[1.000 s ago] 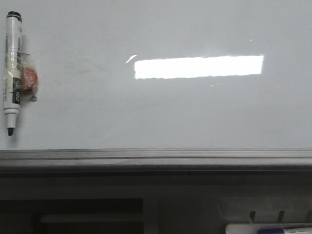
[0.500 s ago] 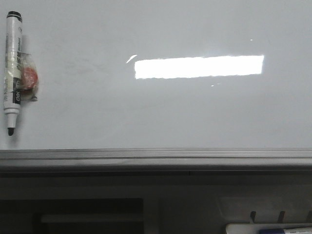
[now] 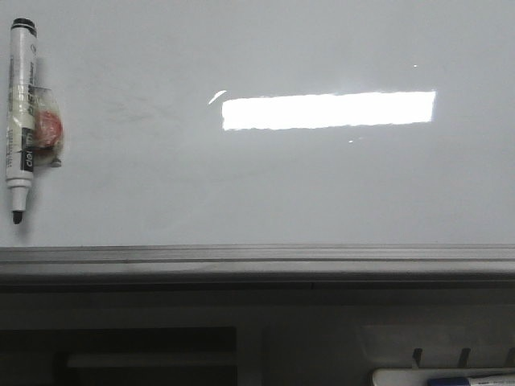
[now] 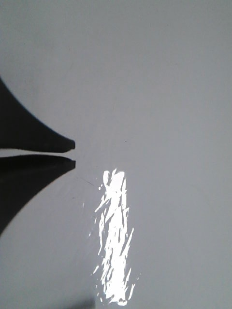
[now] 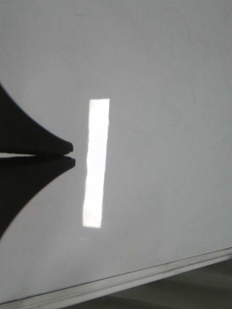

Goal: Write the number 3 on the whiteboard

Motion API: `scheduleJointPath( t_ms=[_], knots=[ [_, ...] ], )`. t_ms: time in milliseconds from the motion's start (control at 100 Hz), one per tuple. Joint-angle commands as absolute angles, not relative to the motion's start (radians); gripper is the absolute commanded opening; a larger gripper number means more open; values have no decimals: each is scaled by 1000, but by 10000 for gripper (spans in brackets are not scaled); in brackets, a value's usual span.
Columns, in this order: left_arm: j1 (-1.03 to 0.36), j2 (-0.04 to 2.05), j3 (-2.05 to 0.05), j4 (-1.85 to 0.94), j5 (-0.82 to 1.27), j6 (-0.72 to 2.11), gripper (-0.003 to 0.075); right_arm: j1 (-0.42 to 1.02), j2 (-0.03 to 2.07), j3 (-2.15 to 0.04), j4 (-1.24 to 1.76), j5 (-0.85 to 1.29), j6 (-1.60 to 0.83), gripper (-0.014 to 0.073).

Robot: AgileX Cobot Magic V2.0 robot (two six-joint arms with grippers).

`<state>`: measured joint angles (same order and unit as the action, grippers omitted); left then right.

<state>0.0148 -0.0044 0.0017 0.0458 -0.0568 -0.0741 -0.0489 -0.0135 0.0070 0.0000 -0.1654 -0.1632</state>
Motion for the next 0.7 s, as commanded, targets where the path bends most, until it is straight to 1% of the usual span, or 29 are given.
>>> scheduleJointPath(
  t_ms=[0,70,150,300,370,430,530,620,660,690],
  knots=[
    [11,-28,10,21,-160,-83,-21,-56,-26,31,21,-187,-165,-41],
    [11,-28,3,-37,-158,-83,-21,-56,-26,-13,122,-63,-137,-41],
    [11,-22,-24,-58,-131,-83,-21,-56,-21,-75,138,83,-137,-41],
    [11,49,-167,-11,74,-81,-21,-56,48,-209,135,317,-137,-41],
    [11,103,-246,-6,118,-81,-21,-56,97,-255,135,398,-137,-41],
    [11,141,-320,0,139,-81,-21,-56,134,-279,135,436,-137,-41],
    [11,179,-416,27,209,-81,-20,-56,174,-291,135,442,-137,-41],
    [11,197,-457,76,272,-75,-19,-56,177,-291,137,438,-137,-41],
    [11,201,-459,78,274,-64,-6,-56,177,-291,137,438,-137,-41],
    [11,202,-459,73,274,-50,18,-56,177,-291,137,438,-137,-41]
  ],
)
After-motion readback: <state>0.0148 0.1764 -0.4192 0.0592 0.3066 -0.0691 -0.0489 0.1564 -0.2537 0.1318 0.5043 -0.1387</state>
